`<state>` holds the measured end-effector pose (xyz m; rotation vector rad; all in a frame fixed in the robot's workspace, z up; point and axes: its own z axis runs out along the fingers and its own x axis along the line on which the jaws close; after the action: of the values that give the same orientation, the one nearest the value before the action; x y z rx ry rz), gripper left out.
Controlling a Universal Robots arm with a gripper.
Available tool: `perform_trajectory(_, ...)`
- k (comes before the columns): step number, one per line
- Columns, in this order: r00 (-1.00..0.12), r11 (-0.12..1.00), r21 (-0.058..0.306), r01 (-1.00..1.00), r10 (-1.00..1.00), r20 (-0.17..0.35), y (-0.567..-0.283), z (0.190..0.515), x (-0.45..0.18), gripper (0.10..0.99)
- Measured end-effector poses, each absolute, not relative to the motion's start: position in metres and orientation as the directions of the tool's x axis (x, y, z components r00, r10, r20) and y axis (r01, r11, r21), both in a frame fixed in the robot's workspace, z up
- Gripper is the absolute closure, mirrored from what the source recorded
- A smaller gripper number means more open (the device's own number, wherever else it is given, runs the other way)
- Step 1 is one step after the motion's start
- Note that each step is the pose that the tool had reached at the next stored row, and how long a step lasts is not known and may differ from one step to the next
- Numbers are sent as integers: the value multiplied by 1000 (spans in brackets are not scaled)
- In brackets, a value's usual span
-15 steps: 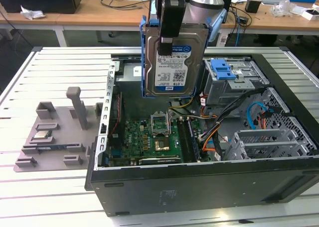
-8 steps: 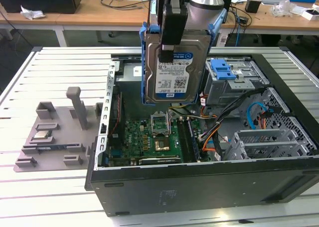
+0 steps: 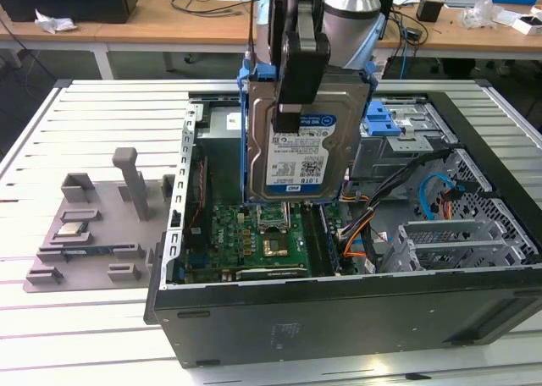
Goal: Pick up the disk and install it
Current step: 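Pick up the disk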
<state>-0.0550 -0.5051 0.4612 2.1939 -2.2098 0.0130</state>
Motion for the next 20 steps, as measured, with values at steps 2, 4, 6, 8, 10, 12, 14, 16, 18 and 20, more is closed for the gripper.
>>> perform_trajectory(2,-7,7,14,-1000,-1000,26,-515,461,-55,725)
perform_trajectory(4,-7,7,14,-1000,-1000,27,-521,461,-55,725)
perform_trajectory(6,-7,8,14,-1000,-1000,27,-524,460,-55,725)
perform_trajectory(8,-7,7,14,-1000,-1000,27,-524,461,-55,725)
perform_trajectory(10,-7,7,14,-1000,-1000,27,-524,461,-55,725)
perform_trajectory(12,-7,7,14,-1000,-1000,27,-524,461,-55,725)
perform_trajectory(14,-7,7,14,-1000,-1000,27,-524,461,-54,725)
perform_trajectory(16,-7,7,13,-1000,-1000,27,-524,460,-49,725)
perform_trajectory(18,-7,7,14,-1000,-1000,27,-524,461,-39,725)
perform_trajectory(20,-7,7,14,-1000,-1000,27,-524,460,-33,725)
